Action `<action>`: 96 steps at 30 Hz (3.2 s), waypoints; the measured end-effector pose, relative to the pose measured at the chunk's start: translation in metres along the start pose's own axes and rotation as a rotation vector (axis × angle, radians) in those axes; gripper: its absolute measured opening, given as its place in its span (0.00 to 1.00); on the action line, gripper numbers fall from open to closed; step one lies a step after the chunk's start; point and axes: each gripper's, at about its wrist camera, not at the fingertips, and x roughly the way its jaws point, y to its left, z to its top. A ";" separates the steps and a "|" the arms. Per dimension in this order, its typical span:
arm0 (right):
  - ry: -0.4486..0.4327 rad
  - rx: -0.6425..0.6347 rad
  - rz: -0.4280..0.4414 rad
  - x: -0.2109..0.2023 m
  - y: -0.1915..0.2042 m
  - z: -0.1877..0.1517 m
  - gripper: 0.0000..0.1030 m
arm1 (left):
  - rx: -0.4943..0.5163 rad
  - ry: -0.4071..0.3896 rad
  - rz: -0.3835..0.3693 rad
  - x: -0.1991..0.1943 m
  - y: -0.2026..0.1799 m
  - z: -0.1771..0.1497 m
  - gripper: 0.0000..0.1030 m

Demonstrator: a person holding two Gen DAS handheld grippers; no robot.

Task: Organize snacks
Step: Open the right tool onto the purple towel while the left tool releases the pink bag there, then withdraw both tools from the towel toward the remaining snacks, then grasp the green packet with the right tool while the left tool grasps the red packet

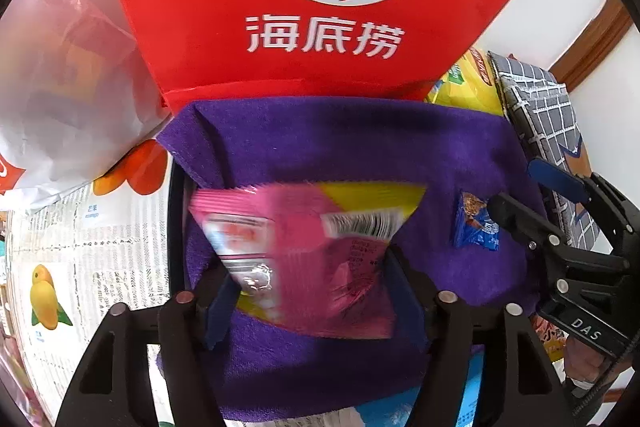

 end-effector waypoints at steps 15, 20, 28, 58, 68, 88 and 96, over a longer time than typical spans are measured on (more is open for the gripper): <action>-0.080 0.053 -0.050 -0.047 0.011 0.010 0.74 | 0.030 -0.116 -0.009 -0.044 -0.008 -0.002 0.75; -0.132 0.097 -0.044 -0.076 0.014 0.005 0.75 | 0.016 -0.157 -0.005 -0.065 0.001 -0.004 0.75; -0.188 0.046 -0.129 -0.119 0.024 -0.031 0.75 | 0.008 -0.230 -0.040 -0.102 0.004 -0.011 0.75; -0.161 0.200 -0.101 -0.188 0.015 -0.165 0.74 | -0.009 -0.220 -0.006 -0.159 0.007 -0.141 0.75; -0.127 0.222 -0.137 -0.181 0.004 -0.200 0.74 | -0.084 -0.186 0.008 -0.148 0.029 -0.179 0.75; 0.025 0.218 -0.041 -0.090 0.016 -0.225 0.53 | -0.151 -0.121 0.074 -0.106 0.069 -0.210 0.75; -0.002 0.220 -0.036 -0.101 0.013 -0.229 0.49 | -0.080 -0.117 0.049 -0.086 0.061 -0.197 0.75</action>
